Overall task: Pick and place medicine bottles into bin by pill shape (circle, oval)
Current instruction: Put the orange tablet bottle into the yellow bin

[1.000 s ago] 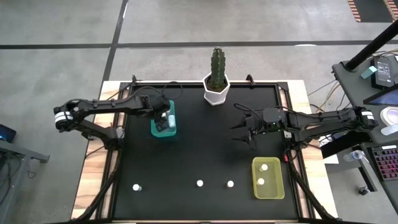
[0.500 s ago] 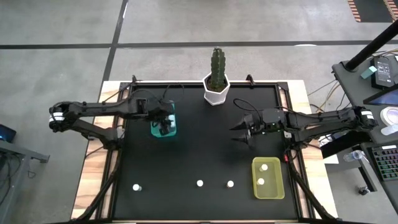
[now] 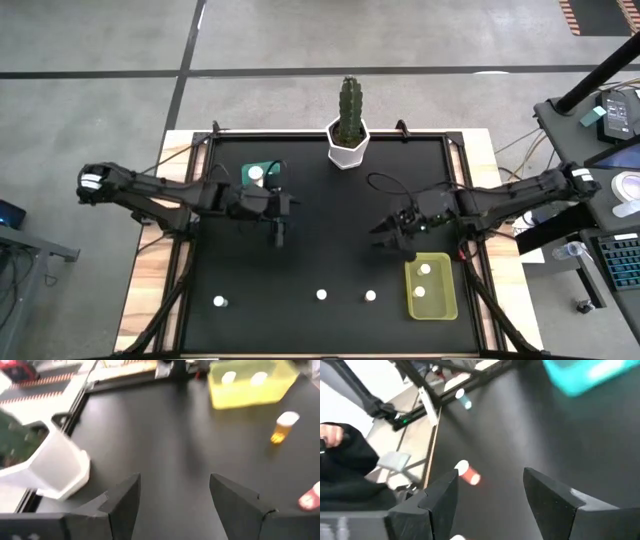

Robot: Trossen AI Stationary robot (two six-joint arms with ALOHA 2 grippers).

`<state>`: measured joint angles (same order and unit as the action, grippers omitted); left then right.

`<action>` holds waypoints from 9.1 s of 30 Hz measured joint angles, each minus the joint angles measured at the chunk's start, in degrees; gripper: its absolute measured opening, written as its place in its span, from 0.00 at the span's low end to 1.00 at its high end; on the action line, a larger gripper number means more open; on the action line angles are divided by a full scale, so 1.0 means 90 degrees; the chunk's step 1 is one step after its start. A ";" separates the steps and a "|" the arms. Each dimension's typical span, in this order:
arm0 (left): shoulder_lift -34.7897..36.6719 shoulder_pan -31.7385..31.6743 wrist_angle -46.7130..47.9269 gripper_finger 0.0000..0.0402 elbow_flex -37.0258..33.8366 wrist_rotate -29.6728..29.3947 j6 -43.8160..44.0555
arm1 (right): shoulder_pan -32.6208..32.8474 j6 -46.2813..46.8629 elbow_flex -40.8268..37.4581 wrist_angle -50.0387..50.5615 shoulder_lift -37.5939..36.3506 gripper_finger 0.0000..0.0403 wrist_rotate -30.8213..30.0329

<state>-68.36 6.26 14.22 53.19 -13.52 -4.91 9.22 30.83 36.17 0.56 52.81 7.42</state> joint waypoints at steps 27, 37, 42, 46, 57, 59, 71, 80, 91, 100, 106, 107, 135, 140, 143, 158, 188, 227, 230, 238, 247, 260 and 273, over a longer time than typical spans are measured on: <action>-0.0609 0.1640 -0.2235 0.55 -0.0019 -0.0032 0.0651 | 0.3046 0.4456 0.4110 0.5877 0.3615 0.53 -0.1682; -0.0799 0.2588 -0.2593 0.55 -0.0006 -0.0468 0.0683 | 0.3727 0.6007 0.5565 0.7508 0.4537 0.53 -0.1826; -0.0806 0.2851 -0.2554 0.55 -0.0006 -0.0914 0.0648 | 0.3820 0.6642 0.5925 0.7678 0.4664 0.53 -0.1668; -0.0806 0.2870 -0.2320 0.55 -0.0008 -0.1172 0.0396 | 0.3814 0.7200 0.6096 0.7690 0.4701 0.53 -0.1594; -0.0648 0.3022 -0.0800 0.55 -0.0020 -0.1831 0.0352 | 0.3468 0.8084 0.6633 0.7674 0.4870 0.53 -0.1611; -0.0582 0.3079 -0.0737 0.55 -0.0020 -0.1926 0.0446 | 0.3333 0.7971 0.6808 0.7682 0.5018 0.53 -0.1610; -0.0207 0.3278 -0.0456 0.55 -0.0459 -0.2045 0.0462 | 0.2769 0.7979 0.7214 0.7768 0.5544 0.53 -0.1340; 0.0445 0.3286 -0.0568 0.55 -0.0919 -0.2069 0.0690 | 0.2463 0.7914 0.7214 0.7761 0.5821 0.53 -0.0973; 0.0816 0.3293 -0.0783 0.55 -0.1234 -0.2178 0.0840 | 0.2275 0.7624 0.7214 0.7775 0.6187 0.53 -0.0867; 0.0906 0.3307 -0.0880 0.55 -0.1271 -0.2239 0.0841 | 0.2277 0.7590 0.7214 0.7765 0.6626 0.53 -0.0607; 0.0868 0.3312 -0.0873 0.55 -0.1271 -0.2242 0.0841 | 0.2277 0.7452 0.7211 0.7734 0.6877 0.53 -0.0414; 0.0868 0.3312 -0.0873 0.55 -0.1271 -0.2240 0.0841 | 0.2277 0.7433 0.7209 0.7726 0.6905 0.53 -0.0417; 0.0867 0.3312 -0.0880 0.55 -0.1271 -0.2244 0.0841 | 0.2280 0.7386 0.7096 0.7679 0.6956 0.52 -0.0663; 0.0867 0.3312 -0.0879 0.55 -0.1271 -0.2244 0.0841 | 0.2280 0.7383 0.7097 0.7667 0.6956 0.42 -0.0663; 0.0867 0.3312 -0.0880 0.55 -0.1271 -0.2244 0.0839 | 0.2280 0.7342 0.7096 0.7664 0.6956 0.35 -0.0663; 0.0865 0.3312 -0.0881 0.55 -0.1271 -0.2244 0.0839 | 0.2280 0.7281 0.7097 0.7612 0.6902 0.29 -0.0661; 0.0865 0.3315 -0.1030 0.55 -0.1268 -0.2244 0.0836 | 0.3494 0.7745 0.6951 0.9936 0.4464 0.28 -0.0666; 0.0862 0.3314 -0.1030 0.55 -0.1271 -0.2244 0.0836 | 0.3754 0.8160 0.2531 0.8052 0.1958 0.28 -0.0493; 0.0862 0.3313 -0.1027 0.55 -0.1271 -0.2244 0.0836 | 0.3754 0.8147 0.2295 0.7698 0.1961 0.28 -0.0491; 0.0862 0.3315 -0.1027 0.55 -0.1273 -0.2244 0.0836 | 0.3754 0.8092 0.1916 0.7140 0.1978 0.28 -0.0445; 0.0862 0.3315 -0.1027 0.55 -0.1275 -0.2244 0.0836 | 0.3931 0.7278 0.1886 0.6997 0.2275 0.28 -0.0368; 0.0862 0.3312 -0.1027 0.55 -0.1276 -0.2244 0.0836 | 0.4186 0.6953 0.1886 0.7018 0.2696 0.28 -0.0272; 0.0862 0.3315 -0.1025 0.55 -0.1278 -0.2244 0.0834 | 0.4184 0.6985 0.1886 0.7025 0.2652 0.41 -0.0275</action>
<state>-60.60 36.10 4.99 41.69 -33.71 2.59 46.87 93.69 53.15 63.79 76.68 4.95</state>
